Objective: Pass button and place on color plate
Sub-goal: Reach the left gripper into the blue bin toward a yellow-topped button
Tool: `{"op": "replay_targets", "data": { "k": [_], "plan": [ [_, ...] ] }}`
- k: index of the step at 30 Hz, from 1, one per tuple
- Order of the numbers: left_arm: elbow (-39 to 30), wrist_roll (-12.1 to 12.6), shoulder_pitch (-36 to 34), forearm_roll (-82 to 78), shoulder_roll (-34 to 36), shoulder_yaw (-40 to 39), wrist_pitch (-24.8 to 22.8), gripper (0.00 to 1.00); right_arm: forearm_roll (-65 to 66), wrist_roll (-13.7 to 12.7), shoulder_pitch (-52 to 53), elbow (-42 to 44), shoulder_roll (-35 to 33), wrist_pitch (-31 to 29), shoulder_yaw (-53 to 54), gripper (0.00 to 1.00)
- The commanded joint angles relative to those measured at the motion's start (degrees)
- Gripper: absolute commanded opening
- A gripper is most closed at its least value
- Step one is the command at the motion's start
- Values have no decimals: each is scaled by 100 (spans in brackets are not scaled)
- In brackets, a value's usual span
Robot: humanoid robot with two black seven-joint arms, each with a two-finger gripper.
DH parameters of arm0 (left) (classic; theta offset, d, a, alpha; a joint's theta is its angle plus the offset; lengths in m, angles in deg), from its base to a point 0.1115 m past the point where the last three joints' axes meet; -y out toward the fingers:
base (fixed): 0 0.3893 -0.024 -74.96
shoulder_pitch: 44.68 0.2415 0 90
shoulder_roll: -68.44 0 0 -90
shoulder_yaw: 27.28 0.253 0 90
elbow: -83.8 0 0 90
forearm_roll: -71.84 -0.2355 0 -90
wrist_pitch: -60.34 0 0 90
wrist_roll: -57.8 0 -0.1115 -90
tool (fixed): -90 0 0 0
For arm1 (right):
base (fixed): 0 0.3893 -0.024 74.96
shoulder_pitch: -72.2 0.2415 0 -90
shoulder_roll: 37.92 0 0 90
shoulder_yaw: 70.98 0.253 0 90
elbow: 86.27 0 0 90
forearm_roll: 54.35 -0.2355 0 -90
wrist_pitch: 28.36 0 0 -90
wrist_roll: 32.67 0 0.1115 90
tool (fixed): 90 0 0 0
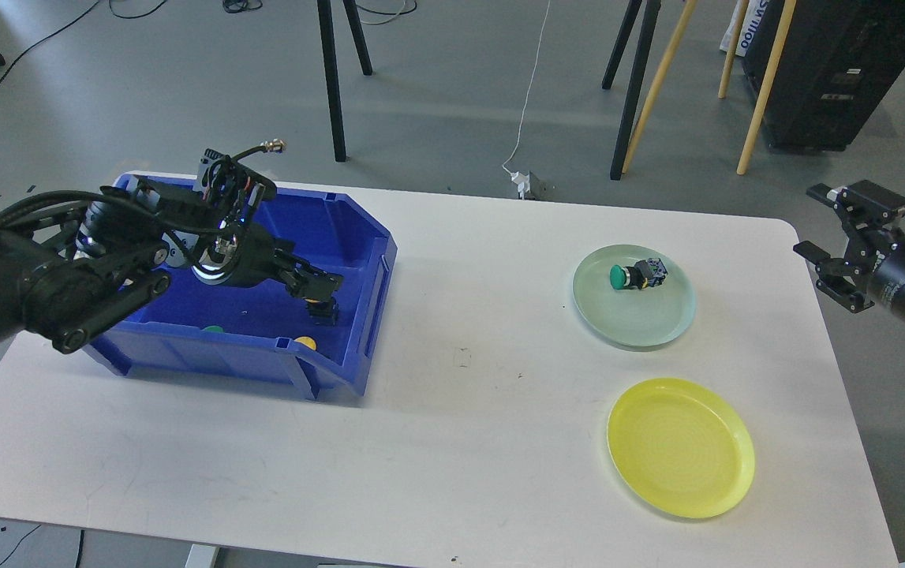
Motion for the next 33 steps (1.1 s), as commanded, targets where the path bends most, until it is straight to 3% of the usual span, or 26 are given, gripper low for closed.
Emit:
{"op": "replay_targets", "data": {
  "k": [1, 18, 27, 31, 33],
  "plan": [
    [335, -18, 78, 5, -224, -1, -1, 99, 0, -2, -47, -8, 2, 10, 9, 84],
    [1293, -149, 254, -13, -743, 17, -1, 97, 0, -2, -83, -8, 90, 54, -17, 84],
    [1328, -378, 219, -4, -813, 421, -1, 72, 0, -2, -100, -17, 90, 54, -17, 84],
    [1416, -378, 219, -4, -822, 421, -1, 49, 0, -2, -118, -17, 90, 54, -17, 85],
    [1416, -369, 210, 22, -822, 421, -1, 44, 0, -2, -144, -26, 90, 54, -17, 85]
  ]
}}
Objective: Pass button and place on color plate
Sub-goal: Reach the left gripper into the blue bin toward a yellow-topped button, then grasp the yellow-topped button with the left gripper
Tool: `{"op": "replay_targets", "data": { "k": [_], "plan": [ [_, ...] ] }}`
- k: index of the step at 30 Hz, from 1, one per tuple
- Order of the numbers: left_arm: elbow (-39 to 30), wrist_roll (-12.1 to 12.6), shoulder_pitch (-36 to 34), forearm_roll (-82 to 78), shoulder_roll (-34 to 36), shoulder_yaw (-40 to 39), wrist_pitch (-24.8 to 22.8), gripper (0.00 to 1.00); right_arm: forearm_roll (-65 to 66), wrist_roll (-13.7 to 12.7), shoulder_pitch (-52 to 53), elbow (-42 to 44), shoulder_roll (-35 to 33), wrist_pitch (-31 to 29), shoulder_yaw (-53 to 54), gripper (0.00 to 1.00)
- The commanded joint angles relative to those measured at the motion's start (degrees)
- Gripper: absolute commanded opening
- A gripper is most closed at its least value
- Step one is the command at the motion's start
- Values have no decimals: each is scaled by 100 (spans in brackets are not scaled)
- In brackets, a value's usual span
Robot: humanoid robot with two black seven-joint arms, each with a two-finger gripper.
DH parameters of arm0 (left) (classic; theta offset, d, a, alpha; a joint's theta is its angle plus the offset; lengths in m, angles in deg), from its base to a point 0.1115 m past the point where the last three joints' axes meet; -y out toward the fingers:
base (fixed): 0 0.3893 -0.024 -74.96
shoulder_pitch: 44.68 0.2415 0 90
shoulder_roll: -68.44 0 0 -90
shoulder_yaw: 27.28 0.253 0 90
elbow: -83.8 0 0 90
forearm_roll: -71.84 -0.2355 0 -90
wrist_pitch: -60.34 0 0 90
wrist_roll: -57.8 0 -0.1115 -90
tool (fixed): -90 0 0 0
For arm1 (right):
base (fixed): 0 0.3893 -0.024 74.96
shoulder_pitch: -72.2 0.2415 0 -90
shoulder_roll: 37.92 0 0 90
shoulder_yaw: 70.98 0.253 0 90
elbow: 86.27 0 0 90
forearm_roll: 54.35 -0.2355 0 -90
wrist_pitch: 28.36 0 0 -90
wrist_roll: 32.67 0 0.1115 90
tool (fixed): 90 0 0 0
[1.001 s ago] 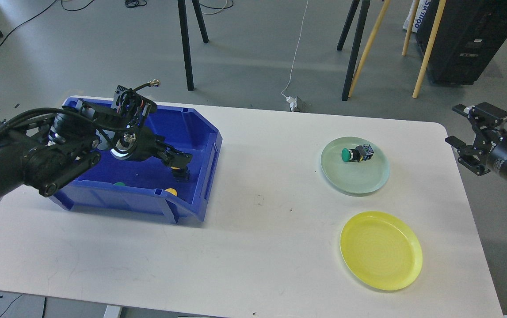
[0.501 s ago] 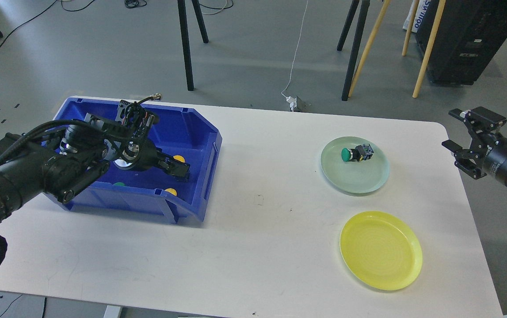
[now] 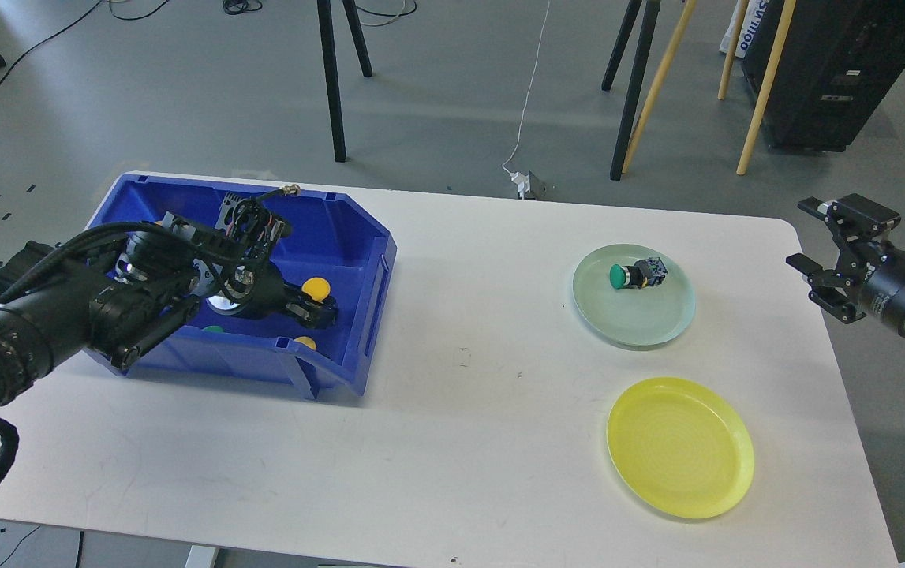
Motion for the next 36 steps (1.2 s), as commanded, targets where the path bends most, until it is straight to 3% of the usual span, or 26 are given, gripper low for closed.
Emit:
{"op": "replay_targets", "data": {
  "k": [1, 11, 16, 19, 33, 36],
  "plan": [
    [13, 15, -9, 25, -3, 2, 0, 44, 0, 0, -36, -8, 0, 0, 0, 85],
    [197, -2, -35, 86, -55, -33, 0, 43, 8, 0, -36, -25, 0, 52, 9, 85],
    [224, -11, -44, 95, -108, -6, 0, 23, 0, -9, -36, -43, 26, 88, 0, 85],
    [224, -11, -44, 104, -108, -6, 0, 17, 8, -9, -36, -43, 61, 88, 0, 85],
    [92, -318, -273, 490, 498, 2, 0, 17, 8, -9, -27, -34, 53, 88, 9, 85],
    [83, -292, -229, 482, 507, 11, 0, 23, 8, -18, -18, -43, 53, 88, 9, 85]
  ]
}}
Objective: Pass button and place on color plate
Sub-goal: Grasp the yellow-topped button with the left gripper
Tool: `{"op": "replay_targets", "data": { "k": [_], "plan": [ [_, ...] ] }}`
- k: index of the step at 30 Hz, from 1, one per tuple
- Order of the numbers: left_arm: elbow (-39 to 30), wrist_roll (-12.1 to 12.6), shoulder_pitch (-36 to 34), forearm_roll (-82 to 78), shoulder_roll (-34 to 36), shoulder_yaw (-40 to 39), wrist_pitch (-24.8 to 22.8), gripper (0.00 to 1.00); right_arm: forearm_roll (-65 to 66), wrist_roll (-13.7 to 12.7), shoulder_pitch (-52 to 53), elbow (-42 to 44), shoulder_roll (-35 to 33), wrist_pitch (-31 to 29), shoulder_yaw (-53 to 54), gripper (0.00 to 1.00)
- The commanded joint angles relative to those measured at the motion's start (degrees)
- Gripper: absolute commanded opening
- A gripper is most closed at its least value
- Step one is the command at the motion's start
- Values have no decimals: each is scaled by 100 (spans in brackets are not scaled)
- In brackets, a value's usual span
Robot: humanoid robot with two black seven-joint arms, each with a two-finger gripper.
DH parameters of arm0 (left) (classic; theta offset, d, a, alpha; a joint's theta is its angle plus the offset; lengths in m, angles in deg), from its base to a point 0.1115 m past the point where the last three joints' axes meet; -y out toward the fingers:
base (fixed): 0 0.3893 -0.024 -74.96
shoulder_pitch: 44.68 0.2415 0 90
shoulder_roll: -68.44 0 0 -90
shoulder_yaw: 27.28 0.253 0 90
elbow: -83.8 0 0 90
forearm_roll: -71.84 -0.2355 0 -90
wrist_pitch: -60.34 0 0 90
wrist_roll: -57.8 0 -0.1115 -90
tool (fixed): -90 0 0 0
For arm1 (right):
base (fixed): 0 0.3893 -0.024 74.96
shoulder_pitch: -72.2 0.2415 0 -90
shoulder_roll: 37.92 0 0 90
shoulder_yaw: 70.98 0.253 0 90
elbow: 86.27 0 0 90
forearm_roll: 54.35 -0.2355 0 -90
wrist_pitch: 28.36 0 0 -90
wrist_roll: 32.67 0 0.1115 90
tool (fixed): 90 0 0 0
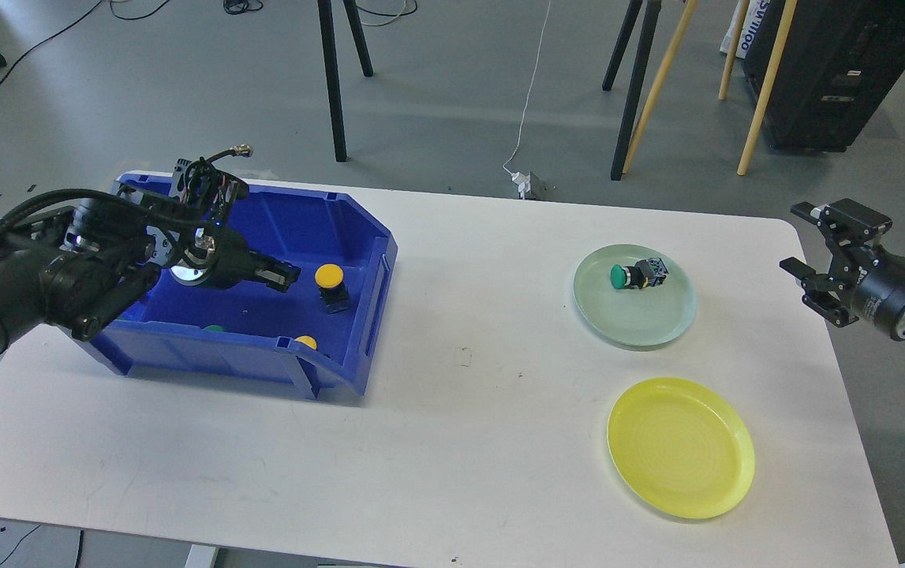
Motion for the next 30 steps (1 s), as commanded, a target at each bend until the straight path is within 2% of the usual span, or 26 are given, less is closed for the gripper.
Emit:
{"op": "replay_targets", "data": {
  "k": [1, 3, 4, 5, 10, 17, 30],
  "plan": [
    [-7, 38, 77, -24, 24, 7, 0, 33, 0, -8, 17, -5, -6, -1, -1, 85],
    [-7, 56, 129, -59, 15, 15, 0, 57, 0, -8, 26, -5, -6, 8, -1, 85],
    [-7, 64, 147, -76, 7, 16, 0, 75, 0, -17, 35, -5, -6, 26, -1, 85],
    [-7, 65, 147, -111, 7, 59, 0, 77, 0, -17, 35, -5, -6, 43, -10, 85],
    [-7, 38, 60, -208, -28, 674, 0, 77, 0, -17, 44, 4, -6, 52, -10, 85],
    [-7, 56, -11, -182, -108, 675, 0, 78, 0, -17, 35, 13, -15, 52, -10, 85],
    [133, 73, -152, -147, -679, 710, 0, 78, 0, -17, 26, 30, -6, 87, -10, 85]
  ]
}}
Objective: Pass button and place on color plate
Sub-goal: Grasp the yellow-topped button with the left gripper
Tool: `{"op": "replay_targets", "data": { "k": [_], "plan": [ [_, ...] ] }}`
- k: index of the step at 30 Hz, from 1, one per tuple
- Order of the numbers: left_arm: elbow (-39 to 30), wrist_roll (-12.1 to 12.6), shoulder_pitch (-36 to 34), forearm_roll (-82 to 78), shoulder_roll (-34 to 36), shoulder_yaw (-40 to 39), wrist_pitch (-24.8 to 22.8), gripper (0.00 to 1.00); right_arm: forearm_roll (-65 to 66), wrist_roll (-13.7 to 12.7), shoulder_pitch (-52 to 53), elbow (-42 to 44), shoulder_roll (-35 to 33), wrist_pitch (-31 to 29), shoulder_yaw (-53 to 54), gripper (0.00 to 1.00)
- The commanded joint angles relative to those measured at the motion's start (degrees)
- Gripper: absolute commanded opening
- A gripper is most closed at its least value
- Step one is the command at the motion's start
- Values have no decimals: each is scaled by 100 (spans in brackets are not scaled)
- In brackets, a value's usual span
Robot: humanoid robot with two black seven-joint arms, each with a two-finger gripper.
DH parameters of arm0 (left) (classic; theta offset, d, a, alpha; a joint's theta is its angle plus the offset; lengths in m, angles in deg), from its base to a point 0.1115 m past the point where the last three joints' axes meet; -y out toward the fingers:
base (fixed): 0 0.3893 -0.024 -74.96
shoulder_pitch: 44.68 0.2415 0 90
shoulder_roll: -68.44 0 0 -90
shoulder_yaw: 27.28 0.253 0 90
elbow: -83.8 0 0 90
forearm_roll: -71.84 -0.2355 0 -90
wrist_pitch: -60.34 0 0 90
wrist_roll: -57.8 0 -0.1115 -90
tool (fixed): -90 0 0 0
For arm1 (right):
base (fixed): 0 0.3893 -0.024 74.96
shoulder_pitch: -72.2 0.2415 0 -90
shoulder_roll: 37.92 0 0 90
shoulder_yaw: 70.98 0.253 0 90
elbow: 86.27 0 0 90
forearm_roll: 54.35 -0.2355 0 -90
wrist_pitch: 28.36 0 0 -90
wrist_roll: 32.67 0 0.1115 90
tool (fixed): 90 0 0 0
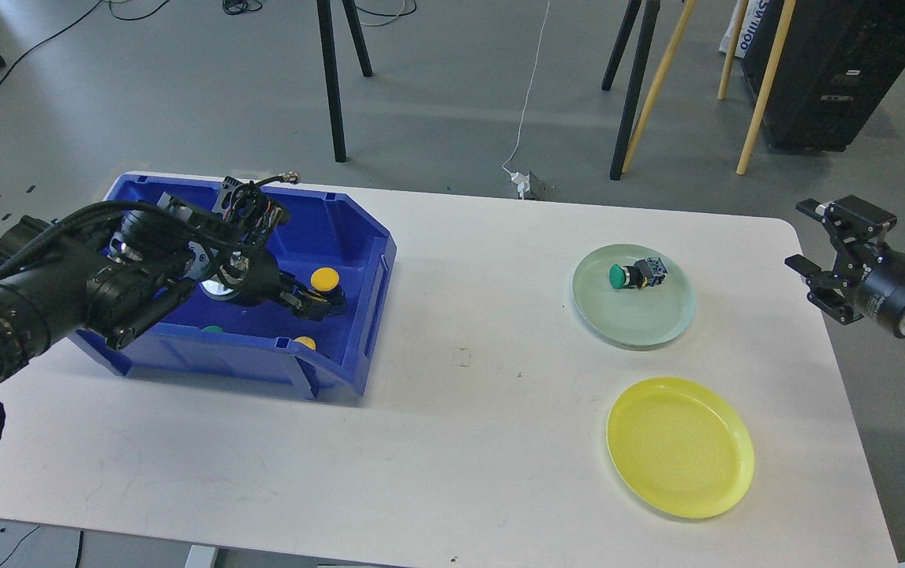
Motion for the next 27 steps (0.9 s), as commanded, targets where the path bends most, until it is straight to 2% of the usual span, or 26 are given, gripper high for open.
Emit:
{"op": "replay_targets", "data": {
  "k": [1, 9, 20, 27],
  "plan": [
    [118, 5, -7, 9, -147, -8, 0, 78, 0, 0, -9, 9, 1, 2, 0, 85],
    [646, -39, -59, 9, -428, 1, 0, 78, 0, 0, -9, 9, 10, 2, 0, 85],
    [681, -56, -68, 79, -464, -35, 0, 78, 0, 0, -9, -9, 10, 2, -8, 85],
    [690, -56, -77, 361, -543, -26, 0, 69, 0, 9, -26, -18, 1, 2, -17, 85]
  ]
}}
